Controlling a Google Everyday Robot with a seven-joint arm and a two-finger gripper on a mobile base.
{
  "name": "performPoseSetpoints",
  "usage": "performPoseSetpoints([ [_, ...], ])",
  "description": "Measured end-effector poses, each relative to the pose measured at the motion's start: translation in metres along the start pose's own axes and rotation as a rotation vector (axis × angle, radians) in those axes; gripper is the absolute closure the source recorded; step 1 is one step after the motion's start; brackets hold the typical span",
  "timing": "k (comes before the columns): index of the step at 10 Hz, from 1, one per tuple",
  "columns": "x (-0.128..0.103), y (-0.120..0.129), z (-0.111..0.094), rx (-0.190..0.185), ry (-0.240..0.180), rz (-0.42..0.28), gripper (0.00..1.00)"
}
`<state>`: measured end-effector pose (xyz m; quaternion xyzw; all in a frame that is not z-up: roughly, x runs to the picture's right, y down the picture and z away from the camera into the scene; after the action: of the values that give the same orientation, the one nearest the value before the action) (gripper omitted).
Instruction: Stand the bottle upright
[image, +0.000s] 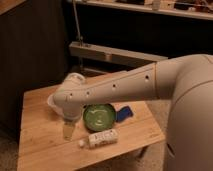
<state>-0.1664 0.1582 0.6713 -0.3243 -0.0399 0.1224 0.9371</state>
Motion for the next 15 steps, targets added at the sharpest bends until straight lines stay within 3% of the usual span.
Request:
performPoseSetpoints([
  [2, -0.011, 0.008, 0.002, 0.01, 0.05, -0.154, 0.2],
  [4, -0.011, 0.017, 0.005, 0.022, 0.084, -0.223, 0.2],
  [8, 0.014, 0.031, 0.025, 0.024, 0.075, -0.199, 0.2],
  [12, 0.029, 0.032, 0.054, -0.011, 0.168, -0.21, 0.2],
  [15, 0.037, 0.033, 0.06, -0.027, 0.172, -0.192, 0.2],
])
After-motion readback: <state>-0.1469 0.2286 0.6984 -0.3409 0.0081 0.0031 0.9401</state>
